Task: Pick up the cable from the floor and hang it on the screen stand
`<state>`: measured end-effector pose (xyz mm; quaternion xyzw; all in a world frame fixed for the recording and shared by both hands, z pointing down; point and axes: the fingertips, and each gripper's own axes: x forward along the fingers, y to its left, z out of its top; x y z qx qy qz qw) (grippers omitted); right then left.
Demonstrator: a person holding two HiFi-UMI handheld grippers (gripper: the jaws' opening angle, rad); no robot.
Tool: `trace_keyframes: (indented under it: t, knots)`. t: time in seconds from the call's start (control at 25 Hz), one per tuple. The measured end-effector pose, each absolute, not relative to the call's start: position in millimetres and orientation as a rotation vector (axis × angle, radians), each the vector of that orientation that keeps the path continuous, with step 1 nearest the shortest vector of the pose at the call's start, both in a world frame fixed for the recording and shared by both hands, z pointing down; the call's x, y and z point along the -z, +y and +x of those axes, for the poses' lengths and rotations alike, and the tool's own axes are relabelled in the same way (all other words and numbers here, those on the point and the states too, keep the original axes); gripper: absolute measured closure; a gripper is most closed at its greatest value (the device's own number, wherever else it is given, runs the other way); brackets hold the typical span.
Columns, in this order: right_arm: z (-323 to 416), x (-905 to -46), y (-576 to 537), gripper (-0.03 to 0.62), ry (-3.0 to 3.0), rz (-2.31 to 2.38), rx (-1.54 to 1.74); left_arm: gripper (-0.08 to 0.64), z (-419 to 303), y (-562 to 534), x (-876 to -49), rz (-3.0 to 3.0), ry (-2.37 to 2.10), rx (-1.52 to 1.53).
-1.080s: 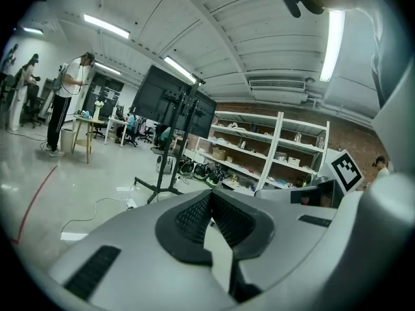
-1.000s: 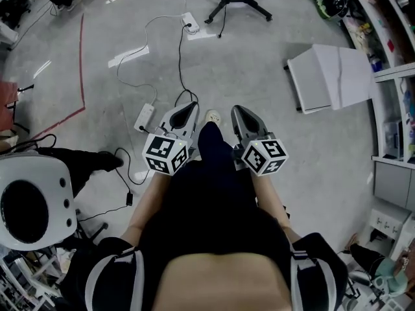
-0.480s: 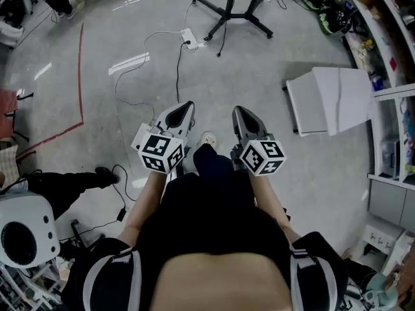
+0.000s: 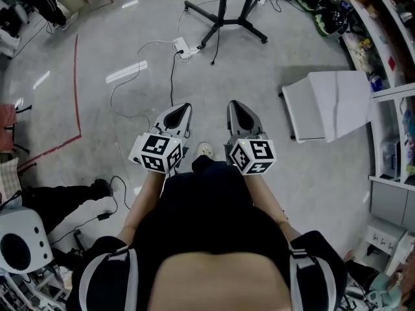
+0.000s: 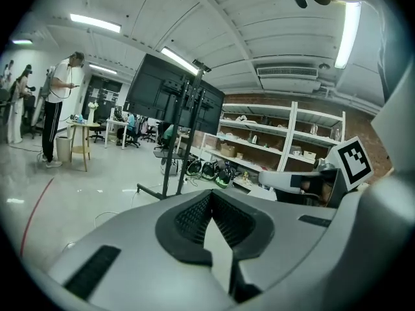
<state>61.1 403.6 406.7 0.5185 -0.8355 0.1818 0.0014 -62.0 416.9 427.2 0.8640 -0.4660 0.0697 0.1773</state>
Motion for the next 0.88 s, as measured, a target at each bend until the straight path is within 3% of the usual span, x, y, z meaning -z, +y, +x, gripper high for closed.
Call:
trace_keyframes:
  t: [0.88]
  knots:
    - [80.5,-412.3,365.8,0.568,-2.606,1.689,-0.582,0.552,-30.6,369.5,-432.1,2.460,-1.244,-0.209]
